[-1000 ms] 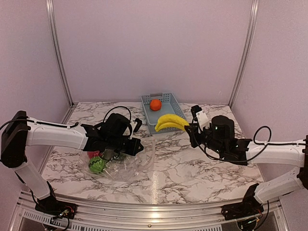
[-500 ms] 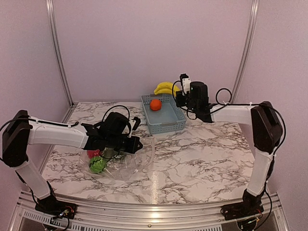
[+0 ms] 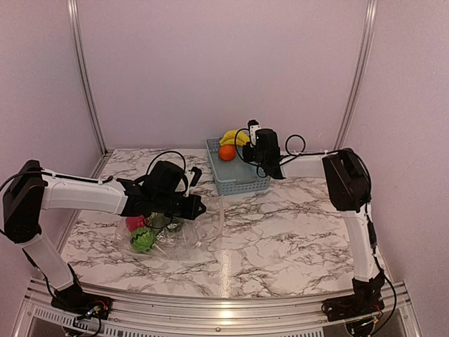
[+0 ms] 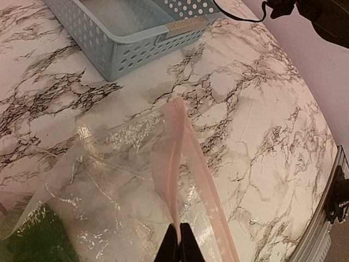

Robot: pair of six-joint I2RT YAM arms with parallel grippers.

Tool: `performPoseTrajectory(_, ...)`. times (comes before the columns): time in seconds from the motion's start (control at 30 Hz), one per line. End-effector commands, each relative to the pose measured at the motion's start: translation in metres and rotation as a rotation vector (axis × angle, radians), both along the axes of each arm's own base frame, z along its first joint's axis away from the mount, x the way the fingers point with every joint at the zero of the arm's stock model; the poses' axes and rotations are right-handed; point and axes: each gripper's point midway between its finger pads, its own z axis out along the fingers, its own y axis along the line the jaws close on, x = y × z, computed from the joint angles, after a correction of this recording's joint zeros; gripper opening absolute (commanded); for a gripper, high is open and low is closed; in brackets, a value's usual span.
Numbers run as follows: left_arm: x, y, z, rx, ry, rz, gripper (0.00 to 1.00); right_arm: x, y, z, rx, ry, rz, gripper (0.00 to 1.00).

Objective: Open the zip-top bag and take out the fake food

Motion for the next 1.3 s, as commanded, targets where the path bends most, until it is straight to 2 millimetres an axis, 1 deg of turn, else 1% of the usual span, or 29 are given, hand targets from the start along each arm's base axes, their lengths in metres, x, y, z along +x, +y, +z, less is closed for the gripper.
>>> performPoseTrajectory(0.0,0.001,0.005,-0.009,-0.004,0.013,0.004,0.0,0.016,-0.013,0.009,0.019,-0.037,-0.05,0.01)
performPoseTrajectory(0.17,0.002,0.007,-0.01,-0.002,0.014,0.004,0.0,0.02,-0.015,-0.011,0.002,-0.013,-0.059,0.02)
performPoseTrajectory(0.23,0.002,0.008,-0.01,-0.002,0.017,0.005,0.0,0.021,-0.014,-0.018,-0.001,-0.003,-0.055,0.04)
performPoseTrajectory(0.3,0.001,0.008,-0.01,-0.003,0.018,0.004,0.0,0.022,-0.014,-0.026,-0.008,0.01,-0.054,0.07)
performPoseTrajectory(0.33,0.001,0.009,-0.011,-0.004,0.019,0.005,0.0,0.023,-0.013,-0.027,-0.008,0.009,-0.052,0.1)
performPoseTrajectory(0.4,0.001,0.009,-0.01,-0.004,0.019,0.002,0.0,0.024,-0.011,-0.029,-0.01,0.015,-0.049,0.17)
performPoseTrajectory(0.5,0.001,0.01,-0.008,-0.007,0.014,0.005,0.0,0.024,-0.009,-0.021,-0.007,0.009,-0.038,0.25)
performPoseTrajectory(0.7,0.002,0.009,-0.007,-0.012,0.014,0.001,0.0,0.019,-0.009,0.009,0.002,-0.03,-0.017,0.41)
performPoseTrajectory(0.83,0.003,0.008,-0.007,-0.015,0.014,-0.001,0.0,0.01,-0.007,0.031,0.013,-0.054,0.019,0.45)
performPoseTrajectory(0.9,0.003,0.007,-0.006,-0.019,0.014,-0.002,0.0,0.002,-0.005,0.044,0.026,-0.069,0.052,0.46)
performPoseTrajectory(0.97,0.003,0.006,-0.004,-0.025,0.013,-0.004,0.0,-0.011,-0.003,0.065,0.052,-0.094,0.102,0.46)
performPoseTrajectory(1.07,0.003,0.005,-0.001,-0.034,0.013,-0.005,0.0,-0.039,0.006,0.081,0.097,-0.102,0.203,0.47)
performPoseTrajectory(1.1,0.003,0.005,0.0,-0.036,0.013,-0.006,0.0,-0.05,0.008,0.085,0.115,-0.102,0.235,0.47)
performPoseTrajectory(1.13,0.002,0.005,0.0,-0.038,0.014,-0.007,0.0,-0.066,0.012,0.083,0.128,-0.095,0.285,0.47)
performPoseTrajectory(1.23,0.002,0.004,0.001,-0.046,0.017,-0.008,0.0,-0.11,0.026,0.09,0.171,-0.104,0.401,0.48)
performPoseTrajectory(1.27,0.002,0.003,0.002,-0.049,0.018,-0.009,0.0,-0.124,0.031,0.089,0.181,-0.1,0.434,0.48)
